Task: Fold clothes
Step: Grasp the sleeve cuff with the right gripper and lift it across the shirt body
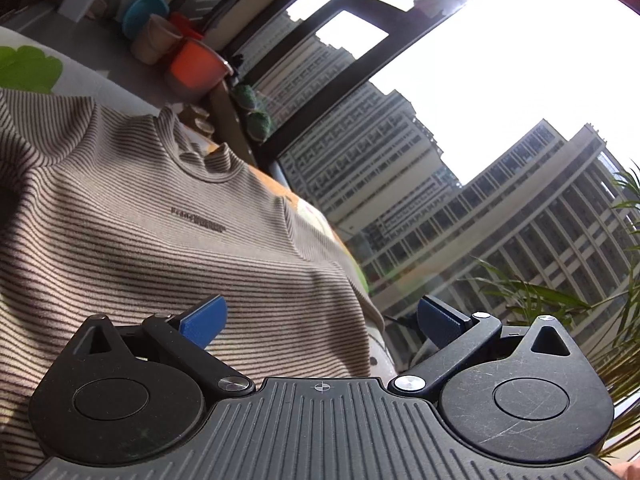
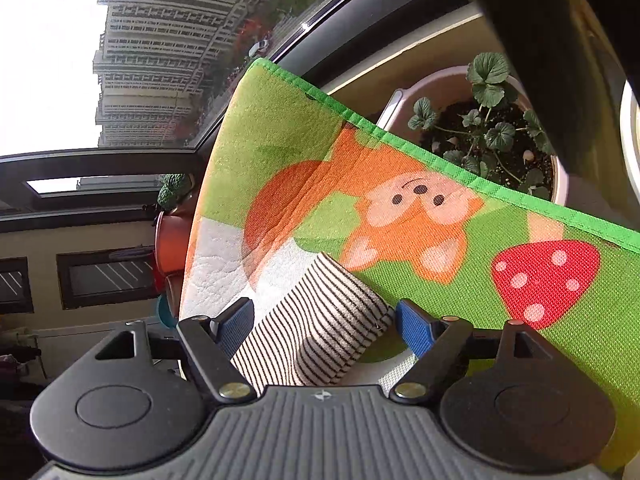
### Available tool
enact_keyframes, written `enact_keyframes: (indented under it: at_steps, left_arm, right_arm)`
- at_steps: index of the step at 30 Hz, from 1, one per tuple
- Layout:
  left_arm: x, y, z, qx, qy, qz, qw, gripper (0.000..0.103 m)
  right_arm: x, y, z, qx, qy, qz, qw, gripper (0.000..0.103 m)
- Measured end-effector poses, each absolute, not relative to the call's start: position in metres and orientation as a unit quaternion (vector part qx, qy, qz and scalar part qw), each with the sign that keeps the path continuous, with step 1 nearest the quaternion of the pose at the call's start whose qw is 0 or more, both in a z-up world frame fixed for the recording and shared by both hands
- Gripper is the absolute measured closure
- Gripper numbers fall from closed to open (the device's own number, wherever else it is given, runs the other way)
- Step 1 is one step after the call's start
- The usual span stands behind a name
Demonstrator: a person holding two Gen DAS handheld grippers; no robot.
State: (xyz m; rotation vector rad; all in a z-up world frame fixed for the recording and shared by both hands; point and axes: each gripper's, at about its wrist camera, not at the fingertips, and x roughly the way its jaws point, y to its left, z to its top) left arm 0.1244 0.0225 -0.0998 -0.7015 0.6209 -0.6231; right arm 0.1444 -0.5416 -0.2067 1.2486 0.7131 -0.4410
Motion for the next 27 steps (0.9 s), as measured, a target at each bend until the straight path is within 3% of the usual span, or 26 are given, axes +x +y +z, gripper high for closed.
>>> enact_keyframes:
  at_steps: [1,4,14,27]
  left_arm:
    - [0.125,0.026,-0.099,-0.339,0.290,-0.294,0.845,0.000]
    - [0.126,0.038,-0.096,-0.360,0.275,-0.289,0.843,0.000]
    - [0.137,0.036,-0.095,-0.386,0.302,-0.319,0.811,0.000]
    - [0.128,0.047,-0.098,-0.375,0.344,-0.268,0.818,0.000]
  right_arm:
    - [0.150,-0.546,-0.210,0.572,0.326,-0.211,0.723,0.070]
    - [0.170,-0.547,-0.195,0.534,0.331,-0.230,0.743,0.083]
    - [0.192,-0.442,-0.009,0.250,0.232,-0.120,0.932,0.086]
    - [0.232,-0.268,0.001,0.158,0.327,0.052,0.930,0.086]
